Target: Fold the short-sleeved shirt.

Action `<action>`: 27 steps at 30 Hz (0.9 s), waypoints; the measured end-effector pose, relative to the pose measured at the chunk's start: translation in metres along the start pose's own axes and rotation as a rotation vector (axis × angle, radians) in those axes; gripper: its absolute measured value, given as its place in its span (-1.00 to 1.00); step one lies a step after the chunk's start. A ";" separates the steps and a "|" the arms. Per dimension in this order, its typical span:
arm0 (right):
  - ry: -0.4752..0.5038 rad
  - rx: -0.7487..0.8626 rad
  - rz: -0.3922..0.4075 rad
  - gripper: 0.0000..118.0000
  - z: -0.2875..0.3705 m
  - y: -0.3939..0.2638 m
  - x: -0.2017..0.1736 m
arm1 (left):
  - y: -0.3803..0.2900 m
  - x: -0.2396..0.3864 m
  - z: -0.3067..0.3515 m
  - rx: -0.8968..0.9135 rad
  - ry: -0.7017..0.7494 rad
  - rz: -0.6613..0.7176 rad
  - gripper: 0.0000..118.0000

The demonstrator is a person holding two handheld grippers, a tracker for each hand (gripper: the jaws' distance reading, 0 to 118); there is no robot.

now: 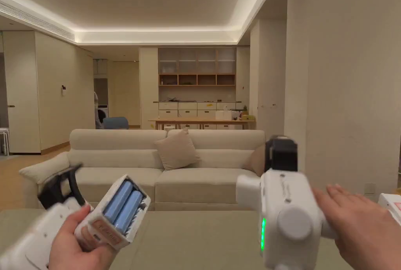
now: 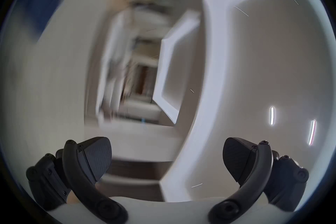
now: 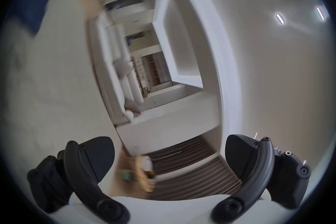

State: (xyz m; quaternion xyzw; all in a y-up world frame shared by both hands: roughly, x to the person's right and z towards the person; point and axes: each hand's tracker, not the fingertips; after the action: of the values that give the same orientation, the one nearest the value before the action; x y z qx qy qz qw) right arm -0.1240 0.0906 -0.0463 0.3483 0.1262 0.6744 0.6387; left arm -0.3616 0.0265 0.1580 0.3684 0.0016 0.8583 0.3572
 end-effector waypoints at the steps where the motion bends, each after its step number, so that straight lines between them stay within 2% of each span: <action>1: -0.053 0.033 0.113 1.00 0.003 0.003 -0.013 | 0.009 -0.020 0.004 0.020 0.029 0.046 0.99; 2: -0.068 0.074 0.187 1.00 0.006 0.006 -0.025 | 0.018 -0.036 0.013 0.072 0.064 0.064 0.99; 3: -0.041 0.104 0.215 1.00 0.005 0.002 -0.040 | 0.027 -0.045 0.025 0.151 0.133 0.017 0.99; 6: 0.013 0.169 0.170 1.00 0.016 0.009 -0.048 | 0.047 -0.063 0.047 0.322 0.289 -0.059 0.99; 8: 0.030 0.165 0.074 1.00 0.018 0.009 -0.044 | 0.058 -0.064 0.048 0.309 0.321 -0.065 0.99; 9: 0.079 0.169 -0.039 1.00 0.016 0.009 -0.035 | 0.059 -0.057 0.047 0.284 0.357 -0.133 0.99; 10: 0.139 0.172 -0.204 1.00 0.013 0.007 -0.023 | 0.054 -0.044 0.043 0.279 0.378 -0.224 1.00; 11: 0.210 0.145 -0.447 1.00 0.003 0.001 -0.007 | 0.045 -0.026 0.037 0.240 0.396 -0.402 1.00; 13: 0.300 0.097 -0.850 1.00 -0.010 -0.020 0.029 | 0.018 0.016 0.018 0.176 0.390 -0.768 1.00; 15: 0.396 0.102 -1.332 1.00 -0.014 -0.056 0.072 | -0.028 0.057 0.001 0.127 0.290 -1.136 1.00; 17: 0.496 0.115 -1.806 1.00 -0.022 -0.101 0.088 | -0.088 0.086 -0.002 0.077 0.206 -1.475 1.00; 18: 0.487 0.092 -1.991 1.00 -0.024 -0.119 0.087 | -0.121 0.096 -0.003 0.052 0.190 -1.741 1.00; 19: 0.442 0.069 -2.043 1.00 -0.023 -0.130 0.088 | -0.144 0.100 0.000 0.079 0.166 -1.956 1.00; 20: 0.340 0.049 -1.992 1.00 -0.019 -0.138 0.084 | -0.168 0.100 0.003 0.119 0.173 -2.198 1.00; 21: 0.256 0.005 -1.894 1.00 -0.018 -0.141 0.080 | -0.169 0.101 0.000 0.196 0.188 -2.373 1.00; 22: 0.234 -0.049 -1.812 1.00 -0.020 -0.142 0.075 | -0.177 0.098 0.001 0.248 0.232 -2.484 1.00; 23: 0.228 -0.108 -1.761 1.00 -0.014 -0.137 0.071 | -0.181 0.092 0.001 0.314 0.280 -2.555 1.00; 25: 0.292 -0.077 -1.799 1.00 -0.014 -0.140 0.061 | -0.172 0.088 -0.002 0.301 0.282 -2.573 1.00; 27: 0.308 -0.079 -1.797 1.00 -0.014 -0.134 0.058 | -0.166 0.087 -0.006 0.206 0.290 -2.448 0.99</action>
State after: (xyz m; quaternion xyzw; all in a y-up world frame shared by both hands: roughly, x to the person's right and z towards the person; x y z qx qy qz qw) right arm -0.0258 0.1700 -0.1209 0.0030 0.4106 -0.0343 0.9112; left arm -0.3045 0.2055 0.1648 0.0525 0.4520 -0.0121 0.8904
